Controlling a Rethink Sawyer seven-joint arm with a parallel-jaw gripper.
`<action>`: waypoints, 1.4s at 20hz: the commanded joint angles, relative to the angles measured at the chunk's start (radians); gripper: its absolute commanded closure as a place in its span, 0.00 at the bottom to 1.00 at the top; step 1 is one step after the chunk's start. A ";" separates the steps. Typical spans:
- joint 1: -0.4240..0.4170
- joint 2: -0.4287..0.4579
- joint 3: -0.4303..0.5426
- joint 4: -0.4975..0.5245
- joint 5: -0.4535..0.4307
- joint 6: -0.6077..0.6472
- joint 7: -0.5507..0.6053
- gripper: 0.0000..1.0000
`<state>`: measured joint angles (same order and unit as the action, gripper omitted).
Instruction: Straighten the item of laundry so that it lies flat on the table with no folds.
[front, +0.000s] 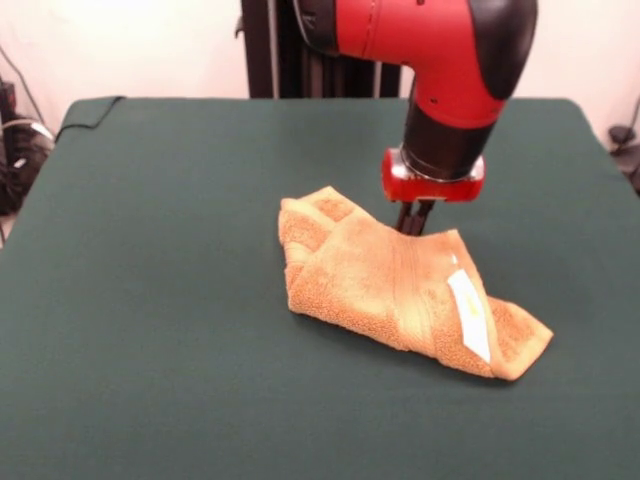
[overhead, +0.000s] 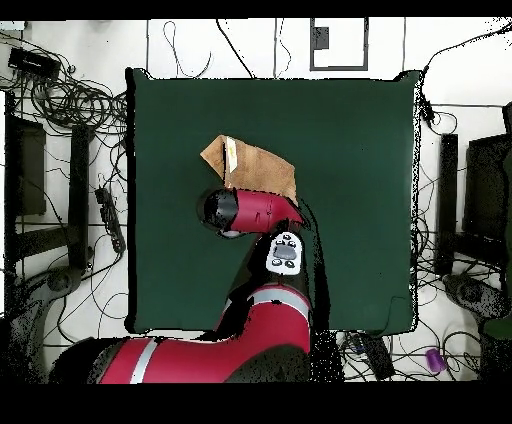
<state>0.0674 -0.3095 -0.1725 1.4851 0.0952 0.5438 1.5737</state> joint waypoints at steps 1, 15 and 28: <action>0.002 -0.010 0.104 0.071 0.049 -0.027 0.210 1.00; 0.024 -0.014 0.088 0.049 0.050 0.027 0.215 0.00; 0.029 -0.012 0.084 0.047 0.059 0.021 0.232 0.00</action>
<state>0.0764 -0.3358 -0.1727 1.4967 0.0956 0.5442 1.5737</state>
